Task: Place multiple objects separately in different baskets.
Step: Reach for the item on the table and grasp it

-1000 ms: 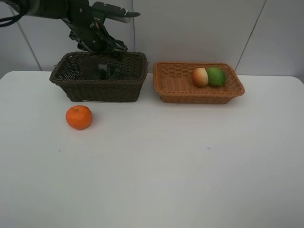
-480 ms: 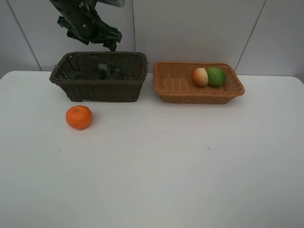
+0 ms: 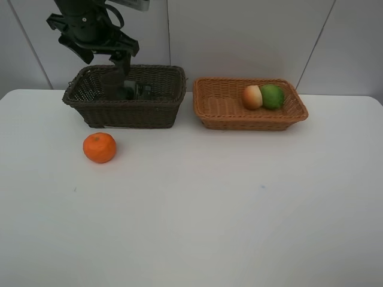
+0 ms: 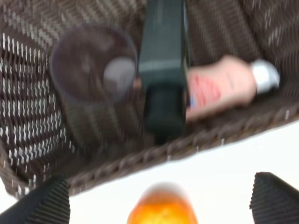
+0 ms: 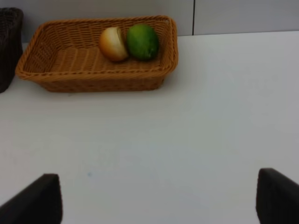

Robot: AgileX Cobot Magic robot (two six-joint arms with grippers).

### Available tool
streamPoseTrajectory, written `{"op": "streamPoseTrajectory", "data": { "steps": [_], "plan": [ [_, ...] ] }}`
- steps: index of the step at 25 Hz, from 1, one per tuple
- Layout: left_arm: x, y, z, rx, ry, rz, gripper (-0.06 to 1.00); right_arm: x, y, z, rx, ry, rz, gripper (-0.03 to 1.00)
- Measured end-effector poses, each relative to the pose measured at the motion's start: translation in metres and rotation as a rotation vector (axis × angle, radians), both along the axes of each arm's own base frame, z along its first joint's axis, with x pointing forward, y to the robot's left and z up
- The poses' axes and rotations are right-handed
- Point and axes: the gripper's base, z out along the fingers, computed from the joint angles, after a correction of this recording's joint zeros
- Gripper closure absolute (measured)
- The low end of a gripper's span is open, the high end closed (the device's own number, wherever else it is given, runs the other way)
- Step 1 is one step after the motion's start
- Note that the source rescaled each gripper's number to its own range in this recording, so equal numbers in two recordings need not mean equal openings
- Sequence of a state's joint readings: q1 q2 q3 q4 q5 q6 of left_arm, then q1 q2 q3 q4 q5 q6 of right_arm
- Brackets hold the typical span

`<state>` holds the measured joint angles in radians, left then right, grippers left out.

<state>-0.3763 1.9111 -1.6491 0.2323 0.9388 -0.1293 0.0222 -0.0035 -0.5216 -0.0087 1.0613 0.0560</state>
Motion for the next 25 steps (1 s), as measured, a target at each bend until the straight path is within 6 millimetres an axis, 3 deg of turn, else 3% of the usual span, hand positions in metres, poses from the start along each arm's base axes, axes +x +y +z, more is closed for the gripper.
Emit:
{"op": "streamPoseTrajectory", "data": {
  "steps": [9, 20, 25],
  "plan": [
    [-0.003, 0.007, 0.001, 0.091, 0.018, -0.027, -0.05, 0.0, 0.0, 0.0, 0.0, 0.0, 0.0, 0.07],
    [-0.026, 0.01, -0.033, 0.054, 0.166, -0.018, -0.05, 0.0, 0.0, 0.0, 0.0, 0.0, 0.0, 0.07],
    [-0.035, 0.024, -0.054, 0.062, 0.248, -0.004, -0.05, 0.0, 0.0, 0.0, 0.0, 0.0, 0.0, 0.07]
  ]
}}
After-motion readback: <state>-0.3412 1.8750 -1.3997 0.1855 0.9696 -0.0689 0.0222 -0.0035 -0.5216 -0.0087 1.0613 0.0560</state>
